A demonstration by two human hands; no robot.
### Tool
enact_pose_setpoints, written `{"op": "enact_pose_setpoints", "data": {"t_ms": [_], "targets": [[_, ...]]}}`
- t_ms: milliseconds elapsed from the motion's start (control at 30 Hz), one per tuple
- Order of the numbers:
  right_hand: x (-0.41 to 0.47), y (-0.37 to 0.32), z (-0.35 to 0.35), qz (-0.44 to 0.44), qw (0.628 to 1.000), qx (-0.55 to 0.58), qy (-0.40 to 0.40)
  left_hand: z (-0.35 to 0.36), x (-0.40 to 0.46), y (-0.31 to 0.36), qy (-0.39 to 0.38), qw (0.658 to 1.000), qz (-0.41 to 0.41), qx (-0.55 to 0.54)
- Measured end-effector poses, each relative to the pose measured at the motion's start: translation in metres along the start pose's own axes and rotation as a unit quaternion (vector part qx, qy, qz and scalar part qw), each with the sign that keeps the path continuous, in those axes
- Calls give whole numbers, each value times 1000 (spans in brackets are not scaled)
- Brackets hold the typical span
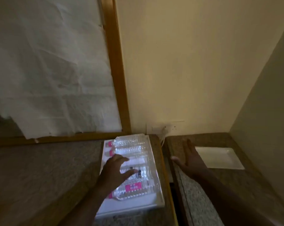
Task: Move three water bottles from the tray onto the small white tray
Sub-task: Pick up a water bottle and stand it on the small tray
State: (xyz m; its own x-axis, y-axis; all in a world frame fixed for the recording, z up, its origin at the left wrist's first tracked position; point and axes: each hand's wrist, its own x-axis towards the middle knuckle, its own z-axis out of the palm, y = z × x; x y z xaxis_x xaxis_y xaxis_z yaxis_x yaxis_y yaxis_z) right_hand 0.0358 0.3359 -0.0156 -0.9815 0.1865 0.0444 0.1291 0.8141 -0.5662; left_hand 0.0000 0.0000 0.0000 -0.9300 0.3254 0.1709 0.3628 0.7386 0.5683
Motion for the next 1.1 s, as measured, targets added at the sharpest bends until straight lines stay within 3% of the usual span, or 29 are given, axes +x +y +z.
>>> {"op": "enact_pose_setpoints", "data": {"t_ms": [133, 267, 533, 767, 933, 1100], "targets": [[-37, 38, 32, 37, 994, -80, -65, 22, -36, -22, -105, 993, -46, 28], [-61, 56, 52, 72, 987, -104, -103, 38, -54, -30, -156, 984, -59, 63], [-93, 94, 63, 106, 960, -191, -175, 22, -41, -28, -187, 976, -49, 106], [-101, 105, 64, 101, 958, -205, -175, -20, -8, 33, -137, 990, 41, 15], [-103, 108, 66, 98, 961, -200, -163, 6, -6, 61, -53, 987, 30, -147], [-104, 114, 66, 90, 965, -190, -154, 43, -11, 77, -41, 975, -17, -218]]}}
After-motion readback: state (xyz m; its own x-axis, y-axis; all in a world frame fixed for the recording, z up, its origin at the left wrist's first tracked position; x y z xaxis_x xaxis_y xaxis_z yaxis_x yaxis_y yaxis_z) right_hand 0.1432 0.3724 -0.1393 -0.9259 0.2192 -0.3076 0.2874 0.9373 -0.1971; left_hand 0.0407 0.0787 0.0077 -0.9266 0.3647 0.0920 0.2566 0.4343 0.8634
